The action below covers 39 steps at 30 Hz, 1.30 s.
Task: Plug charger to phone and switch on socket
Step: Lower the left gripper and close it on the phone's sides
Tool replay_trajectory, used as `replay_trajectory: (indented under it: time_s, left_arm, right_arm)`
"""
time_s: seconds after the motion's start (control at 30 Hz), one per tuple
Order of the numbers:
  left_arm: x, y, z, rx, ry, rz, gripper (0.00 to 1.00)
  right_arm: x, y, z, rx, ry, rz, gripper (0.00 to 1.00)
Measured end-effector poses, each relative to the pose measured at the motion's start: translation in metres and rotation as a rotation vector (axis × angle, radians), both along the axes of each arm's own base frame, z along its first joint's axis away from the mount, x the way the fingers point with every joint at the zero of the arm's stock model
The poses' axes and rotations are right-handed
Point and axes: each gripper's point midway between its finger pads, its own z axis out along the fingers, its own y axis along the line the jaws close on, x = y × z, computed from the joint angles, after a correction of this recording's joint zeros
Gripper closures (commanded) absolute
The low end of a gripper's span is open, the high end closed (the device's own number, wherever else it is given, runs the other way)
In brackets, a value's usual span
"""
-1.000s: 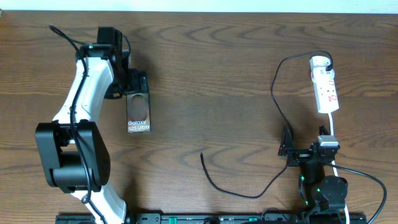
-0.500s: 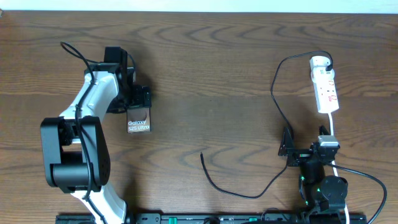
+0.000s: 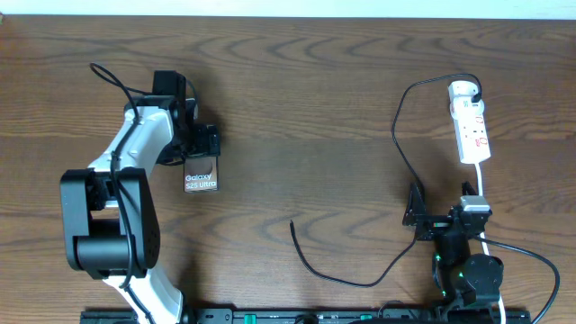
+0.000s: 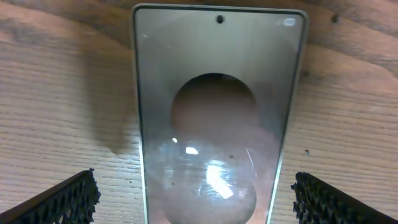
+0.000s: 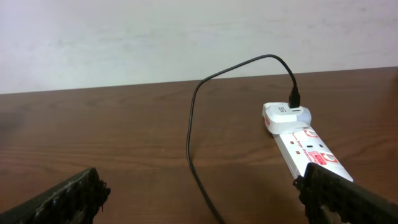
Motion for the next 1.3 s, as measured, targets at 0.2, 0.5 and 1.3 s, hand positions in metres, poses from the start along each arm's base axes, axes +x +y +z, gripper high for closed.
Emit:
replay_trajectory:
  time_s: [0.2, 0.5, 1.3]
  left_arm:
    - [0.004, -0.01, 0.001, -0.002, -0.017, -0.025, 0.02]
    - [0.004, -0.008, 0.001, 0.007, -0.018, -0.023, 0.02]
    - [0.001, -0.004, -0.017, 0.031, 0.024, -0.02, 0.02]
  right_arm:
    - [0.0, 0.0, 0.0, 0.0, 0.0, 0.0, 0.01]
    - [0.0, 0.0, 0.0, 0.0, 0.0, 0.0, 0.01]
    - [0.0, 0.0, 0.0, 0.0, 0.0, 0.0, 0.01]
